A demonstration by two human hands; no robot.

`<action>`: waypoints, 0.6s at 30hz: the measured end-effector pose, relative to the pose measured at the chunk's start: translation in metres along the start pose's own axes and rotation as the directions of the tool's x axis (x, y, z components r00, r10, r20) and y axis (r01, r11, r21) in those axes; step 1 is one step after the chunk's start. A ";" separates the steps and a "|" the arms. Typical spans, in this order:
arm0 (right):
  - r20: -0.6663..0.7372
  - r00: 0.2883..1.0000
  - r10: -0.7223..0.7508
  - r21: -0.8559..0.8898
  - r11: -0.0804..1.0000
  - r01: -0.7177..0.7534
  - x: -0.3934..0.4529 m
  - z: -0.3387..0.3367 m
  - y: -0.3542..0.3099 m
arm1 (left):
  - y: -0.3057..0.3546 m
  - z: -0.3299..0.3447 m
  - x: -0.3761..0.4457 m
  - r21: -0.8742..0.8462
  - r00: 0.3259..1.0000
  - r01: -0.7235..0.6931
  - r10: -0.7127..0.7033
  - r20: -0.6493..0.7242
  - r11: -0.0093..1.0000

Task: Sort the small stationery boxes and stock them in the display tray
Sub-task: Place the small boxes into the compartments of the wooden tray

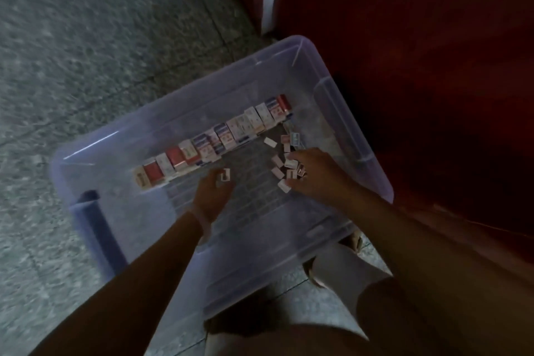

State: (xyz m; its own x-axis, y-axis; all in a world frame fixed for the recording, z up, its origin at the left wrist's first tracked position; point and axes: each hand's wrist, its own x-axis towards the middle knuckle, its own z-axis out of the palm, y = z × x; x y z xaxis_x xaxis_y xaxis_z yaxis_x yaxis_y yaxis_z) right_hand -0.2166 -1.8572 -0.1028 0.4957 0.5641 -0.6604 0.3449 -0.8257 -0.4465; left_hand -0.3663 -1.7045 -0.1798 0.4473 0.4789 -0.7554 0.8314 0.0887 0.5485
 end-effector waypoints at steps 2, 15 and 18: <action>0.036 0.998 0.054 0.010 0.998 -0.054 0.010 0.011 0.014 | -0.014 0.013 0.020 0.045 0.997 0.064 -0.061 -0.053 0.997; -0.077 0.996 0.034 0.171 0.985 -0.020 0.023 0.026 0.019 | 0.068 0.100 0.070 0.548 0.915 -0.388 0.240 0.323 0.741; -0.135 0.990 0.039 0.224 0.975 -0.008 0.020 0.023 0.013 | 0.078 0.109 0.065 0.666 0.890 -0.443 0.203 0.409 0.600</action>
State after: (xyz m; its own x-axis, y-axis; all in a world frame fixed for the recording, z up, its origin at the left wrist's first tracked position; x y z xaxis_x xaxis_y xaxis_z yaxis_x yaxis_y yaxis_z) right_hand -0.2205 -1.8575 -0.1355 0.6119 0.5270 -0.5898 0.1537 -0.8107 -0.5649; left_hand -0.2365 -1.7619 -0.2255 0.7017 0.0867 -0.7072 0.5200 -0.7408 0.4252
